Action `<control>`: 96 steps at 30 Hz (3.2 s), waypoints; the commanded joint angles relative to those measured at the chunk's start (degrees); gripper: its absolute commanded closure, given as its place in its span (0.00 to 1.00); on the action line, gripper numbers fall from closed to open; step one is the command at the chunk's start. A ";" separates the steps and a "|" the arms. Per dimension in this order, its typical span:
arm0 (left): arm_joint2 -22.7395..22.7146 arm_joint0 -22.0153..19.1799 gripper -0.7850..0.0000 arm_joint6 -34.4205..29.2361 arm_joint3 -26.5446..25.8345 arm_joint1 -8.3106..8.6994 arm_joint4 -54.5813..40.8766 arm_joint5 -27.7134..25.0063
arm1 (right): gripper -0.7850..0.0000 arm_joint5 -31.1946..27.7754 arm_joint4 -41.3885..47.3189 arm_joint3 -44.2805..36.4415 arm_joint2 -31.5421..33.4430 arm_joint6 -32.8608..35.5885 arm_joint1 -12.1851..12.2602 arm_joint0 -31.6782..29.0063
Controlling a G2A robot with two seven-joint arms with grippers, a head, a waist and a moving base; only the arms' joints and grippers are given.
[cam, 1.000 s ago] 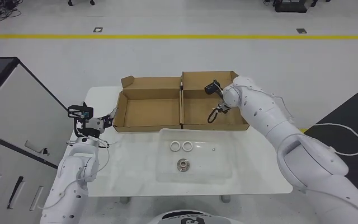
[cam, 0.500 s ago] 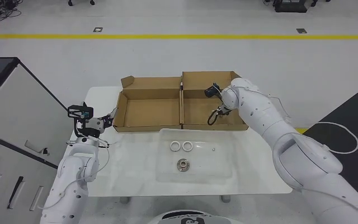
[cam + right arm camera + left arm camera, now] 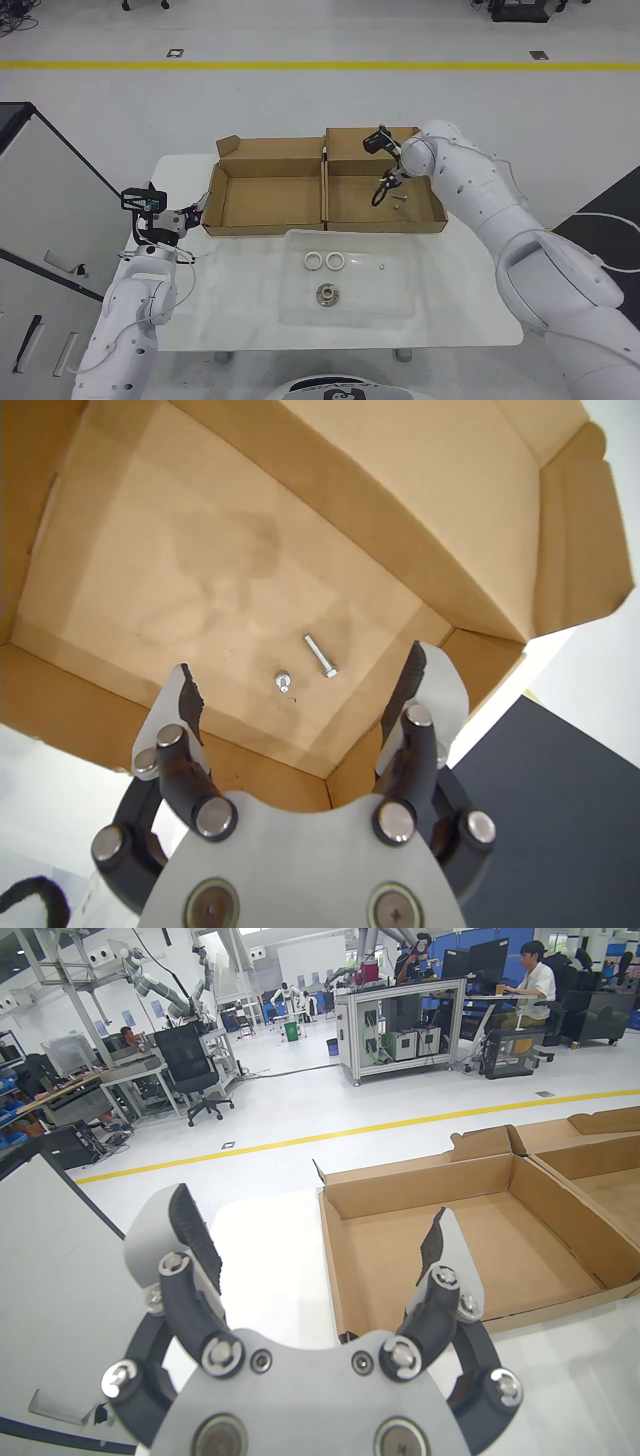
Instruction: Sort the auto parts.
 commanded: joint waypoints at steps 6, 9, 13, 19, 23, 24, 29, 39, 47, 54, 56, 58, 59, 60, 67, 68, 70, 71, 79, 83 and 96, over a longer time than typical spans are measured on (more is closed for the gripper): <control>0.00 0.00 0.00 0.00 0.00 0.00 0.00 0.00 | 0.00 -5.60 1.79 -16.76 9.08 6.78 5.15 -4.15; 0.00 0.00 0.00 0.00 0.00 0.00 0.00 0.00 | 0.00 -6.93 2.87 -27.17 14.28 11.08 7.69 -8.76; 0.00 0.00 0.00 0.00 0.00 0.00 0.00 0.00 | 0.00 -7.71 3.58 -40.45 20.40 16.91 10.46 -15.82; 0.00 0.00 0.00 0.00 0.00 0.00 0.00 0.00 | 0.00 -6.60 4.83 -54.35 24.67 20.57 13.08 -24.41; 0.00 0.00 0.00 0.00 0.00 0.00 0.00 0.00 | 0.00 -5.69 5.72 -60.54 24.28 21.47 14.65 -28.13; 0.00 0.00 0.00 0.00 0.00 0.00 0.00 0.00 | 0.00 -5.33 5.96 -61.72 24.21 21.84 15.05 -28.79; 0.00 0.00 0.00 0.00 0.00 0.00 0.00 0.00 | 0.00 -4.06 7.00 -66.93 23.82 23.11 17.01 -31.77; 0.00 0.00 0.00 0.00 0.00 0.00 0.00 0.00 | 0.00 -4.19 7.22 -68.05 23.59 22.98 17.57 -32.36; 0.00 0.00 0.00 0.00 0.00 0.00 0.00 0.00 | 0.00 -4.76 4.14 -69.03 21.65 22.41 17.68 -32.91; 0.00 0.00 0.00 0.00 0.00 0.00 0.00 0.00 | 0.00 -3.38 1.58 -71.42 10.40 23.79 19.66 -29.16; 0.00 0.00 0.00 0.00 0.00 0.00 0.00 0.00 | 0.00 -3.21 2.75 -71.02 7.78 23.96 20.47 -27.34; 0.00 0.00 0.00 0.00 0.00 0.00 0.00 0.00 | 0.00 -3.21 3.80 -70.48 5.33 23.96 21.32 -25.62; 0.00 0.00 0.00 0.00 0.00 0.00 0.00 0.00 | 0.00 -3.21 4.33 -70.34 4.22 23.96 21.74 -24.64; 0.00 0.00 0.00 0.00 0.00 0.00 0.00 0.00 | 0.00 -3.21 4.93 -70.10 3.12 23.96 22.14 -23.83; 0.00 0.00 0.00 0.00 0.00 0.00 0.00 0.00 | 0.00 -3.21 9.39 -67.87 -4.64 23.96 24.16 -18.25; 0.00 0.00 0.00 0.00 0.00 0.00 0.00 0.00 | 0.00 -3.21 10.06 -67.60 -5.53 23.96 24.29 -17.53; 0.00 0.00 0.00 0.00 0.00 0.00 0.00 0.00 | 0.00 -3.21 11.24 -67.13 -7.09 23.96 24.50 -16.16; 0.00 0.00 0.00 0.00 0.00 0.00 0.00 0.00 | 0.00 -3.25 11.83 -66.93 -7.71 23.92 24.58 -15.56; 0.00 0.00 0.00 0.00 0.00 0.00 0.00 0.00 | 0.00 -5.04 14.12 -63.91 -12.06 22.13 24.88 -12.86; 0.00 0.00 0.00 0.00 0.00 0.00 0.00 0.00 | 0.00 -6.27 14.72 -61.12 -14.03 20.89 24.33 -12.09; 0.00 0.00 0.00 0.00 0.00 0.00 0.00 0.00 | 0.00 -6.46 14.07 -55.83 -18.86 20.70 21.39 -9.58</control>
